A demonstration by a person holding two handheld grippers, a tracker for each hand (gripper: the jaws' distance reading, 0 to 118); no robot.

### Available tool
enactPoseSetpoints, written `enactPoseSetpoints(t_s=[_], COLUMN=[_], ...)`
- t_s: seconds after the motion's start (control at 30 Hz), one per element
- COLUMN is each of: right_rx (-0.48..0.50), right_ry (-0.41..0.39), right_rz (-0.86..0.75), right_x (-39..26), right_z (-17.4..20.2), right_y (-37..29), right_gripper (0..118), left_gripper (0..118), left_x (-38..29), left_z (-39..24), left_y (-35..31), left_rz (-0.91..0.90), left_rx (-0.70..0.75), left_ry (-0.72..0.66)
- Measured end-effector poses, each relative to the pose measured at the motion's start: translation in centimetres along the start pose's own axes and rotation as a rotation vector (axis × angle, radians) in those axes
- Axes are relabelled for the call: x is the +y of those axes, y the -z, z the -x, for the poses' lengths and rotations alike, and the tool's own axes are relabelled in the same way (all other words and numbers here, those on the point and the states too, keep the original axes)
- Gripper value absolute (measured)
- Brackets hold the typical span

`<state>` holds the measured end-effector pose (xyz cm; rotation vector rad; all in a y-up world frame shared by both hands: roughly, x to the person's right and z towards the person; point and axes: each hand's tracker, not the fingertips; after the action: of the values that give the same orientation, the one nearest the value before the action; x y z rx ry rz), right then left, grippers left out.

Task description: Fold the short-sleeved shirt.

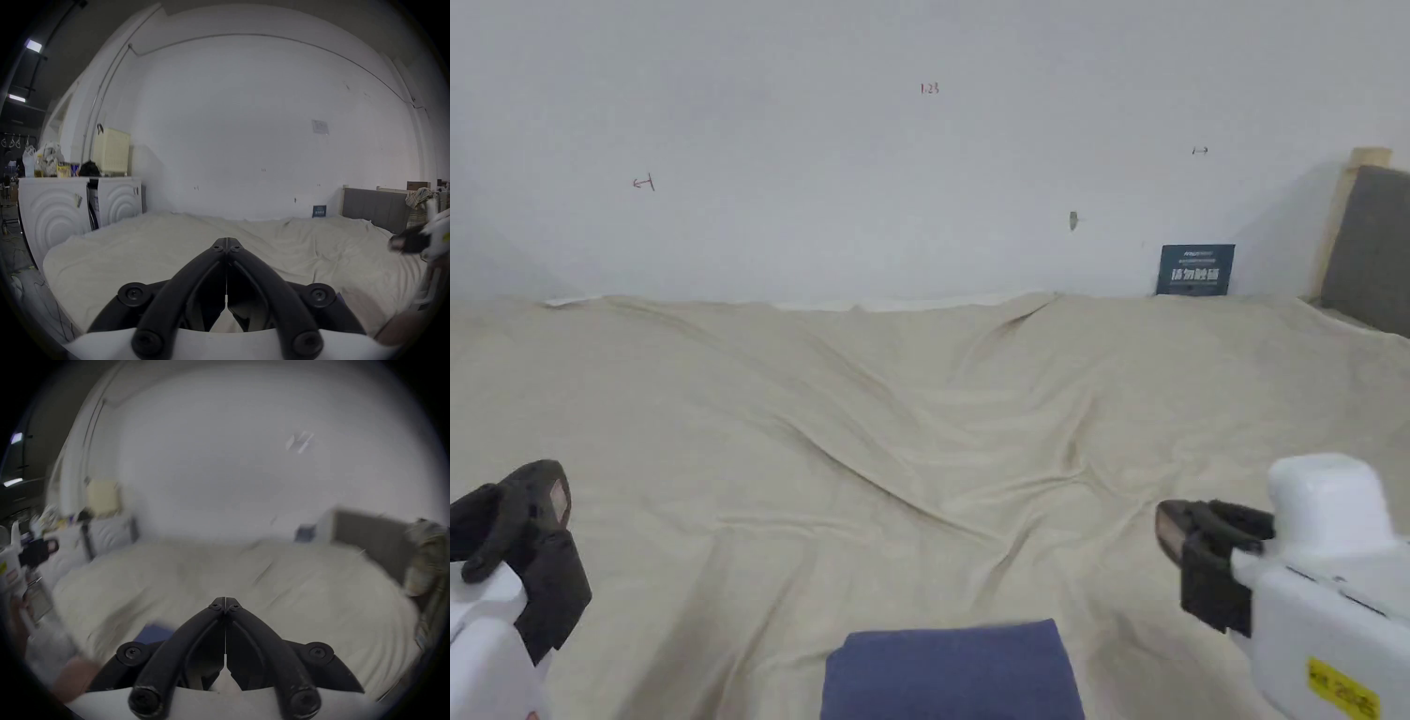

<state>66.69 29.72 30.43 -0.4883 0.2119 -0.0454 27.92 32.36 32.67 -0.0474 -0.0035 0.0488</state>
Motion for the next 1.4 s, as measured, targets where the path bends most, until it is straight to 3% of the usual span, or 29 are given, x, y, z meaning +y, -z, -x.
enactPoseSetpoints(t_s=[0.07,0.1,0.2,0.23,0.3,0.47,0.53,0.6,0.67,0.73,0.77,0.8,0.83,0.93,1.0,1.17,1.2,1.23,1.3,1.33,1.4], right_rx=[0.161,0.206,0.063,0.033,0.031,0.057,0.062,0.067,0.07,0.077,0.081,0.085,0.087,0.088,0.092,0.106,0.114,0.121,0.13,0.129,0.138], right_ry=[0.023,0.032,-0.179,-0.196,-0.151,-0.018,0.017,0.016,0.018,0.02,0.022,0.024,0.026,0.025,0.026,0.046,0.049,0.051,0.06,0.067,0.101], right_rz=[0.307,0.38,0.521,0.588,0.691,0.667,0.659,0.647,0.636,0.63,0.629,0.63,0.63,0.629,0.627,0.613,0.605,0.596,0.577,0.569,0.539], right_x=[-0.9,-2.2,-5.0,-5.7,-6.9,-7.3,-7.4,-7.6,-7.7,-7.8,-7.8,-7.8,-7.8,-7.8,-7.9,-8.3,-8.4,-8.5,-8.8,-8.7,-8.2], right_z=[-0.2,-0.1,0.9,0.8,0.2,-1.3,-1.8,-1.9,-2.0,-2.0,-2.1,-2.1,-2.2,-2.1,-2.1,-2.5,-2.7,-2.9,-3.2,-3.3,-3.1], right_y=[4.6,6.6,10.6,11.7,13.4,13.4,13.4,13.1,13.0,12.9,12.9,12.9,12.9,12.9,12.9,12.8,12.6,12.4,12.1,11.9,10.8], right_gripper=[0,0,0,0,0,0,0,0,0,0,0,0,0,0,0,0,0,0,0,0,0], left_gripper=[0,0,0,0,0,0,2,5,10,42,71,111,118,118,118,118,112,94,22,22,22], left_x=[-1.1,-1.9,-3.8,-4.4,-5.7,-7.9,-9.0,-10.9,-13.0,-14.7,-15.4,-16.2,-16.9,-17.8,-17.2,-19.3,-18.8,-18.1,-17.2,-16.9,-16.3], left_z=[0.4,0.6,1.1,1.1,1.6,2.5,2.5,2.8,2.8,2.8,2.3,2.0,1.7,1.2,0.3,-4.2,-4.7,-5.0,-5.0,-4.8,-5.3], left_y=[0.6,0.9,2.2,2.6,4.1,8.9,11.5,14.3,16.4,18.1,18.2,18.7,19.2,19.9,19.9,20.3,20.2,19.8,19.2,19.2,18.7], left_rz=[0.063,0.098,0.235,0.29,0.401,0.624,0.761,0.905,0.999,1.056,1.086,1.112,1.176,1.222,1.163,1.266,1.257,1.255,1.204,1.18,1.198], left_rx=[0.003,0.003,-0.039,-0.068,-0.168,-0.321,-0.482,-0.672,-0.739,-0.796,-0.828,-0.854,-0.848,-0.837,-0.912,-0.957,-1.003,-0.981,-0.82,-0.755,-0.793], left_ry=[0.008,0.006,-0.03,-0.048,-0.099,-0.281,-0.372,-0.567,-0.714,-0.744,-0.746,-0.744,-0.7,-0.779,-0.868,-0.791,-0.768,-0.746,-0.639,-0.585,-0.602])
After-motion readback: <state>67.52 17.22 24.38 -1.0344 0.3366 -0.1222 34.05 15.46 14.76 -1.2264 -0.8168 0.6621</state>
